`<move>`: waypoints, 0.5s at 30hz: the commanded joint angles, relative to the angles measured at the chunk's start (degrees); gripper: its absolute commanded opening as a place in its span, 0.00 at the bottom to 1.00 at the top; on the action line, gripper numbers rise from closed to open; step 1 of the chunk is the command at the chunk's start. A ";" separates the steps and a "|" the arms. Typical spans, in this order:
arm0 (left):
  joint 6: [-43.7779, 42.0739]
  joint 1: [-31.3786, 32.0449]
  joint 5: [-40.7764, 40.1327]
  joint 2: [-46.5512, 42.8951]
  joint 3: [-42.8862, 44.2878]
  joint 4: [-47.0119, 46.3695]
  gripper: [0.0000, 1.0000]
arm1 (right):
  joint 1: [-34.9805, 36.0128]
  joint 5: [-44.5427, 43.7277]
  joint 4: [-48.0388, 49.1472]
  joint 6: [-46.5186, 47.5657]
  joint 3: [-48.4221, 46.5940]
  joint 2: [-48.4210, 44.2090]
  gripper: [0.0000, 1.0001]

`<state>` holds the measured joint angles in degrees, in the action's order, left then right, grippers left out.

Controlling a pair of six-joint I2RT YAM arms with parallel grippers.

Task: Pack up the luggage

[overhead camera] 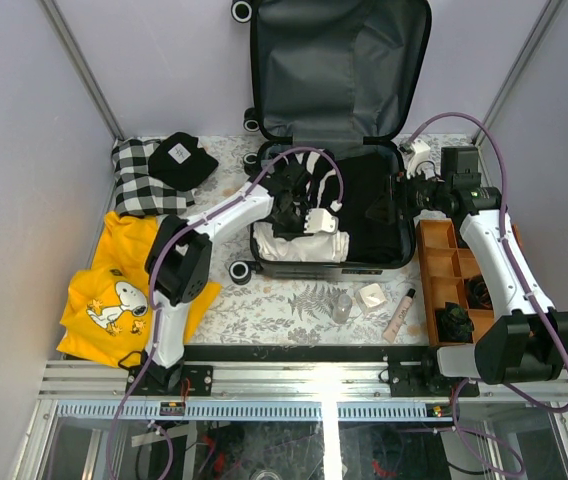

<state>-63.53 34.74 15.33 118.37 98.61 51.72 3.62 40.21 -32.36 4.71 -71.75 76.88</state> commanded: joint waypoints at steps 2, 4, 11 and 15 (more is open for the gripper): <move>6.45 -1.60 -1.16 -4.74 1.79 0.48 0.32 | -0.29 3.52 -0.31 0.95 -0.15 0.00 0.74; 9.68 -1.58 2.52 -6.83 5.23 2.30 0.51 | -0.30 4.04 -0.53 1.00 -0.21 0.39 0.70; 19.02 -3.67 8.24 -16.35 7.85 3.13 0.83 | -0.28 3.58 -2.30 1.93 -1.05 -0.58 0.66; 25.48 -11.88 9.78 -22.22 2.87 -3.45 0.99 | -0.28 3.25 -2.92 2.06 -0.74 -1.91 0.69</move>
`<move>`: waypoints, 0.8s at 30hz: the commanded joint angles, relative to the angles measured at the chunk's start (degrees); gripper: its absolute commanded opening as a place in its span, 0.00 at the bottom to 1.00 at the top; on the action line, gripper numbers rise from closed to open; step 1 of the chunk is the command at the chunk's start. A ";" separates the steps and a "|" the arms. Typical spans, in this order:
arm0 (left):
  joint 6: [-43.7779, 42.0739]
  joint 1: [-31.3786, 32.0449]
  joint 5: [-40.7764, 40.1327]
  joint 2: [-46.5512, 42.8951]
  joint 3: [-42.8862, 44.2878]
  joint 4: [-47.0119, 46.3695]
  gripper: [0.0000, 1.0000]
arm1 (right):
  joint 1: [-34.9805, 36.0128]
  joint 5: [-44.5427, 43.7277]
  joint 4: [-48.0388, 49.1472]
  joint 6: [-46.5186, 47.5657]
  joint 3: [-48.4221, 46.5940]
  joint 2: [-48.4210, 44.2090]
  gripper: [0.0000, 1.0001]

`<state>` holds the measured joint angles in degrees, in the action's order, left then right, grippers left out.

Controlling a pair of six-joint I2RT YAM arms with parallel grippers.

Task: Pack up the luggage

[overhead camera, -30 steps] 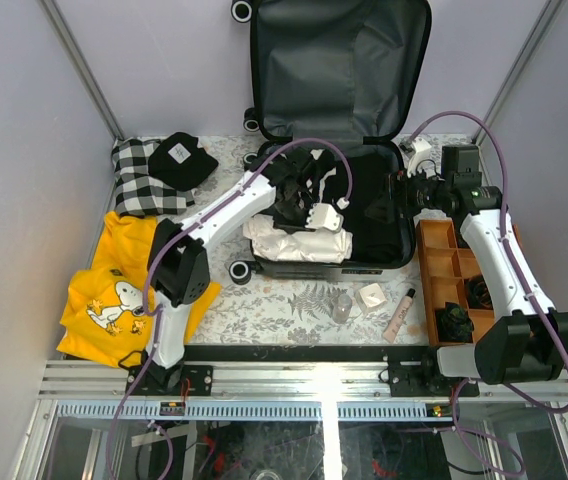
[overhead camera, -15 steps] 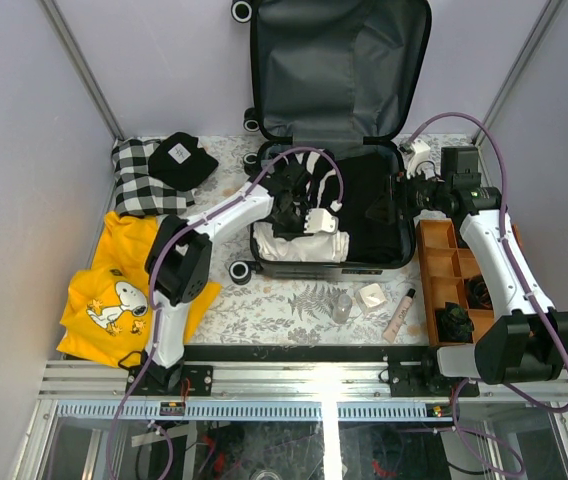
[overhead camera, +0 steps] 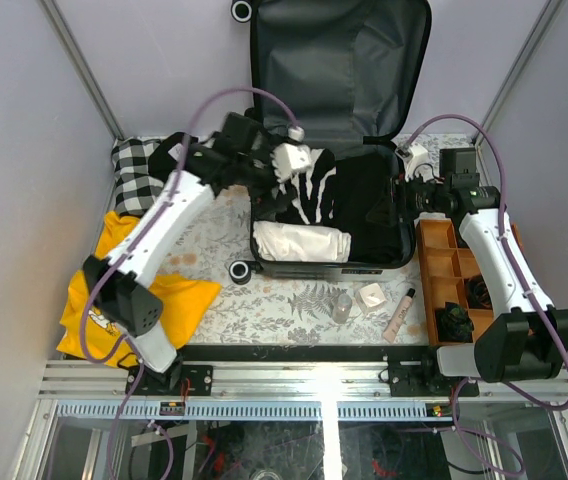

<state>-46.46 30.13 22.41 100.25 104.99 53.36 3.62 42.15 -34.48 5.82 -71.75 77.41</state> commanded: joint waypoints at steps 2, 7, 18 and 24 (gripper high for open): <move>10.72 -12.61 1.45 -6.18 -6.50 -8.96 1.00 | -0.30 1.19 -0.60 0.63 -0.39 -2.91 0.71; 8.80 -25.15 -3.05 -4.69 -8.13 -12.44 1.00 | -0.28 1.24 0.37 -0.03 0.64 -3.58 0.74; 6.00 -35.62 -13.20 14.24 2.74 -16.68 0.93 | -0.29 2.23 1.69 -0.97 1.43 -1.98 0.76; 6.11 -30.88 -21.92 17.16 -5.40 -36.01 0.94 | -0.35 1.09 1.61 -0.40 1.76 -0.72 0.76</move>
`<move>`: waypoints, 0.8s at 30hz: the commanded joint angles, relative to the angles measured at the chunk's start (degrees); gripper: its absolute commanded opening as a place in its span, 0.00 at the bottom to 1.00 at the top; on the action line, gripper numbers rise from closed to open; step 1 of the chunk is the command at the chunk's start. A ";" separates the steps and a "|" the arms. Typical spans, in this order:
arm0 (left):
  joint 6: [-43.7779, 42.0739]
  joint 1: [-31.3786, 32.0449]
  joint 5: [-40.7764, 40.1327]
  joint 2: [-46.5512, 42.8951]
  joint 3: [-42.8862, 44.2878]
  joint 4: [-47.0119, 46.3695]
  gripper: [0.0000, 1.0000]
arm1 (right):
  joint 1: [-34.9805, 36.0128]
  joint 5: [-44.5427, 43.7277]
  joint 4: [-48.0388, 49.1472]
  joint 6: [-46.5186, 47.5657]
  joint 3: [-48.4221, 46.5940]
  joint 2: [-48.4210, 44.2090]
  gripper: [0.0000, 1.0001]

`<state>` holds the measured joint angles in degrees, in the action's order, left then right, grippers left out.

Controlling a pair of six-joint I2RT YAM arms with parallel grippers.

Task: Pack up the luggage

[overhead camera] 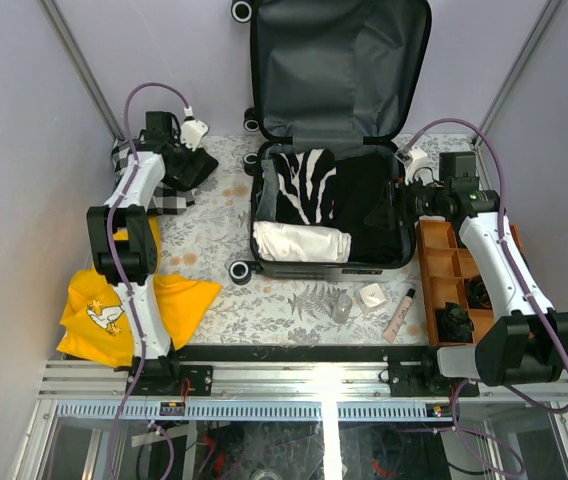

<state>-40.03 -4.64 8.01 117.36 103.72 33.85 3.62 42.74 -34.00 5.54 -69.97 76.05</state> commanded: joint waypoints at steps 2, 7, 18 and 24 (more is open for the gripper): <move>-2.78 5.95 -10.53 0.89 -7.92 -22.13 0.95 | -0.40 0.18 1.05 0.03 -0.19 1.05 0.76; -5.06 8.04 -16.90 6.16 -8.32 -30.63 0.95 | -0.34 -0.37 0.72 0.00 -0.70 2.05 0.76; -13.61 9.01 -20.95 14.22 -9.84 -42.26 0.90 | -0.37 -1.73 -0.04 0.48 -1.95 4.60 0.77; -15.06 8.86 -23.47 12.84 -11.21 -48.81 0.48 | -0.37 -1.78 -0.57 0.34 -3.42 5.51 0.77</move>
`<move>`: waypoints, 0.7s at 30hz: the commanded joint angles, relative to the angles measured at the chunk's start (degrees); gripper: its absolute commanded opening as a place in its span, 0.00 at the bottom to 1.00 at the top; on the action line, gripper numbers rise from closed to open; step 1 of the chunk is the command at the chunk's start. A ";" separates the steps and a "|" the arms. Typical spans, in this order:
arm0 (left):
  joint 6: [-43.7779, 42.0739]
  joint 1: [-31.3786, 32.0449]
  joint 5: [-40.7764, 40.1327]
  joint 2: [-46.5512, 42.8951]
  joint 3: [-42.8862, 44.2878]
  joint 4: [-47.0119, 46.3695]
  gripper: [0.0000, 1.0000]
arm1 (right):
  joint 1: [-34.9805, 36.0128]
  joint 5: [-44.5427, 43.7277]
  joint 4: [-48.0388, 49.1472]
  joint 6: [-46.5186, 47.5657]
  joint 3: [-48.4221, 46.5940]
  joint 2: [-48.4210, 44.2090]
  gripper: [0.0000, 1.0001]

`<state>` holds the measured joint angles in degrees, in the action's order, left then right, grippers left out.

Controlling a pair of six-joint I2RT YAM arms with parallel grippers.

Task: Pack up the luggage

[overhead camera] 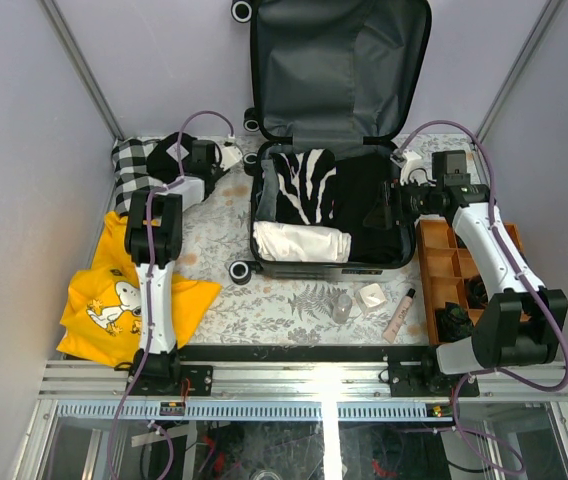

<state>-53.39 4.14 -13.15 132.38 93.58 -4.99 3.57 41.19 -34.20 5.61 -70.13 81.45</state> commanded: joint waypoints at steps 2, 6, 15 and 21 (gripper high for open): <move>0.13 0.08 -0.18 -5.15 -1.37 -8.42 0.28 | -0.35 -0.31 -0.50 0.30 -3.56 0.05 0.77; 3.35 0.07 2.38 -10.94 -0.33 -3.69 0.00 | -0.32 -0.58 -0.65 0.19 -3.99 -0.71 0.77; 4.87 0.59 7.95 -26.15 2.53 8.17 0.00 | -1.60 -2.09 -2.30 0.05 -5.19 -3.71 0.78; 5.89 6.05 19.77 -38.85 6.25 23.48 0.00 | -4.24 -1.41 -2.38 -0.87 -4.90 -7.64 0.81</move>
<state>-48.80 5.74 -3.40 102.21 96.44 8.97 0.95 39.68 -36.18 5.54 -72.31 77.87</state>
